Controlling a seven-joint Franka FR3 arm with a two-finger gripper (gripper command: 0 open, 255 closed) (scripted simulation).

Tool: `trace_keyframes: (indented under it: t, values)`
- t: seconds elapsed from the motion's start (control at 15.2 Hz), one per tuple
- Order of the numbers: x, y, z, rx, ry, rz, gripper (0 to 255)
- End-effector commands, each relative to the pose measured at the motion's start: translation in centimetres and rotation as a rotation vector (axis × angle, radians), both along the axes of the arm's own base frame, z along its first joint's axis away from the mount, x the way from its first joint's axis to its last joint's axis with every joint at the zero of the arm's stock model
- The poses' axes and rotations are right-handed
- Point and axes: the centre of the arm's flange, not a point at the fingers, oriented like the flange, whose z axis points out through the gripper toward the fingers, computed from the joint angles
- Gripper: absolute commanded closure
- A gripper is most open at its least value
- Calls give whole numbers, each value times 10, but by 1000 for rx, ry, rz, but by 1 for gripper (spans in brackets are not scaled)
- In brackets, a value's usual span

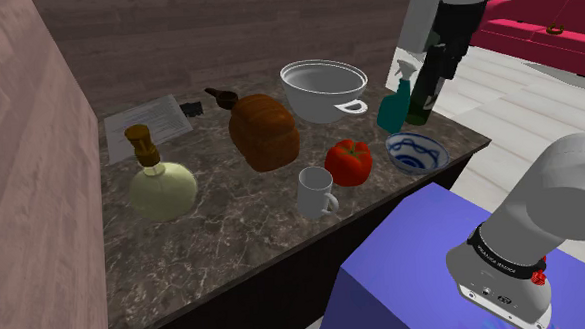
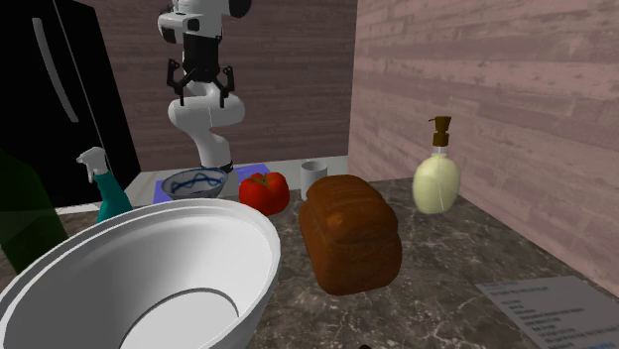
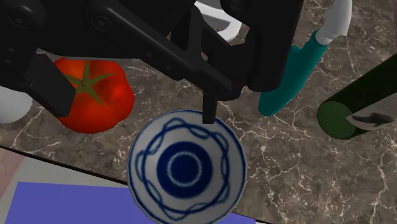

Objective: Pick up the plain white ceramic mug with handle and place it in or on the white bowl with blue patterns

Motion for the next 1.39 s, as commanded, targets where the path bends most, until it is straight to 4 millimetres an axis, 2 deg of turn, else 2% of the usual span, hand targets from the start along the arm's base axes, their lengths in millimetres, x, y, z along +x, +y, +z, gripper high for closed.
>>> trace_keyframes:
  t: [0.0, 1.32]
  values:
    - [0, 0, 0, 0, 0, 0, 0]
    - [75, 185, -146, 111, -46, -41, 0]
